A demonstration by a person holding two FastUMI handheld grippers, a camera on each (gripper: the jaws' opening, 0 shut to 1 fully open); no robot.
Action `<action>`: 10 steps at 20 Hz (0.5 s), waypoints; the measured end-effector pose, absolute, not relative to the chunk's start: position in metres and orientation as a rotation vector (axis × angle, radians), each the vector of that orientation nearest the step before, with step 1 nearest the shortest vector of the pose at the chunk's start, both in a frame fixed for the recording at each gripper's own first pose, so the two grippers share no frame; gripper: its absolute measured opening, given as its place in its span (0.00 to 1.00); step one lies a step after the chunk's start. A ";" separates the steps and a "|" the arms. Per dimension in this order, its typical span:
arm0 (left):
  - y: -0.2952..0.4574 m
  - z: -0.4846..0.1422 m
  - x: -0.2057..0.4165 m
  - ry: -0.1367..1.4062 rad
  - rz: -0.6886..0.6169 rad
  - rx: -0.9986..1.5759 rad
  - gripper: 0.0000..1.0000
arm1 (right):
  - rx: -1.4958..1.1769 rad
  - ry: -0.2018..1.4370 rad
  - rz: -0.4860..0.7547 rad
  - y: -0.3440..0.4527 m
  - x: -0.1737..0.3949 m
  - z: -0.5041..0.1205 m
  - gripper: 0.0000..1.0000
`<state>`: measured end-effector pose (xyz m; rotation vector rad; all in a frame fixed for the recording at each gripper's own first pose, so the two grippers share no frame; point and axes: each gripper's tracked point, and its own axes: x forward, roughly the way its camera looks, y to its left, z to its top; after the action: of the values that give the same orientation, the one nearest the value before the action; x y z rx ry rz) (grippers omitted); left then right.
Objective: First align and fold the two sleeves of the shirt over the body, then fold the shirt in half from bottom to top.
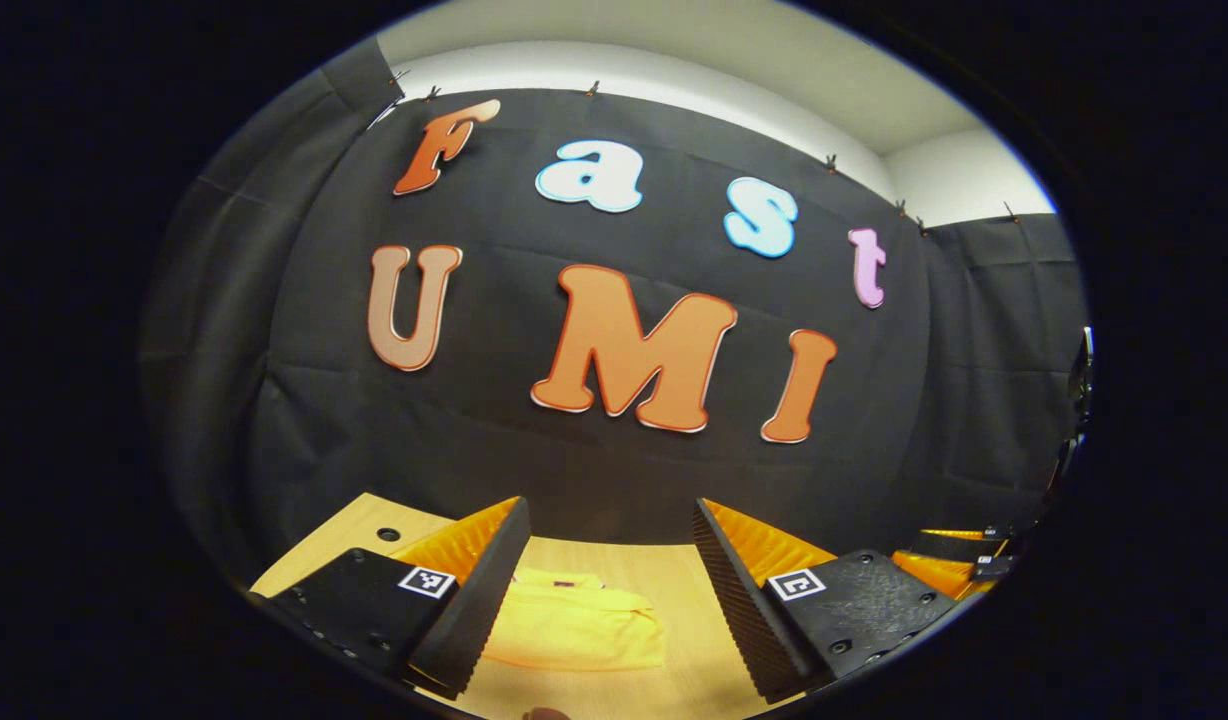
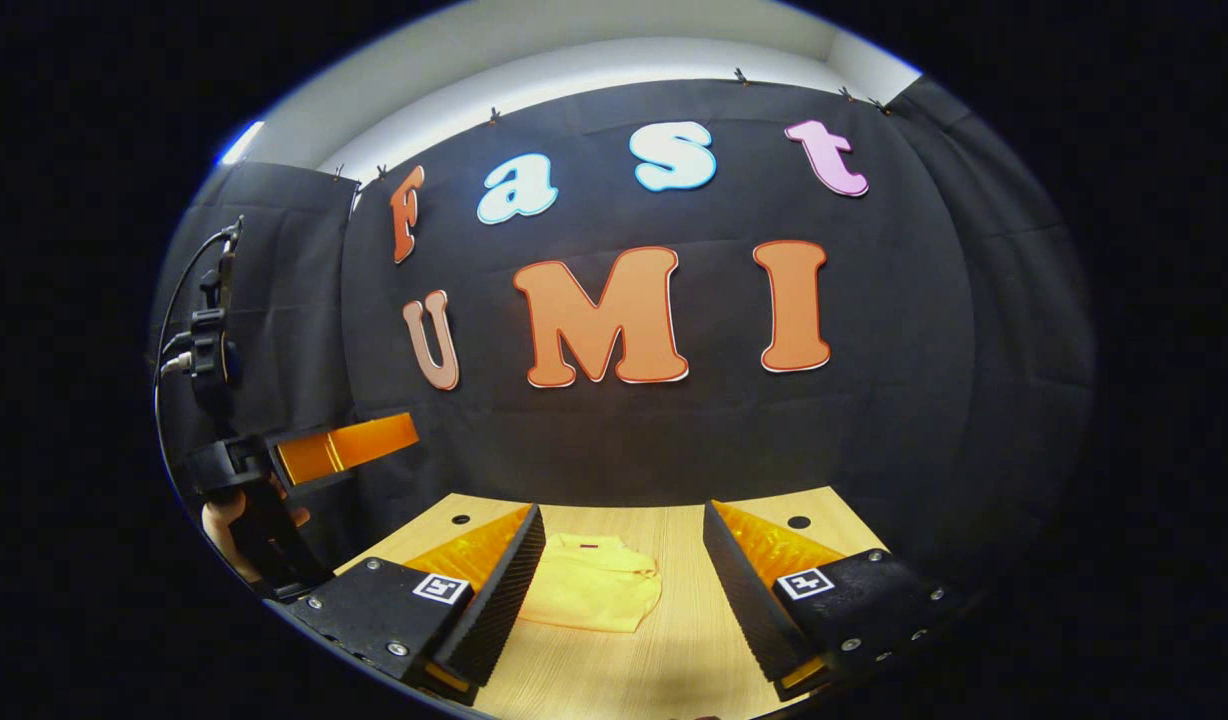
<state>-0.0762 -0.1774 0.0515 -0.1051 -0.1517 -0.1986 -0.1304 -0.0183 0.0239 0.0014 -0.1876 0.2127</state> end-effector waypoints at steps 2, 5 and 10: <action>-0.190 0.049 -0.091 -0.159 -0.202 -0.089 0.95 | -0.014 -0.195 0.206 -0.027 -0.142 0.021 1.00; -0.213 0.039 -0.095 -0.143 -0.211 -0.100 0.95 | -0.023 -0.186 0.200 -0.040 -0.144 0.019 0.96; -0.243 0.028 -0.085 -0.166 -0.146 -0.102 0.98 | -0.051 -0.171 0.234 -0.079 -0.133 0.012 0.96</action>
<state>-0.0854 -0.2434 0.0280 -0.1024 -0.1664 -0.1459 -0.1335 -0.0785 0.0120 -0.0512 -0.1713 0.2343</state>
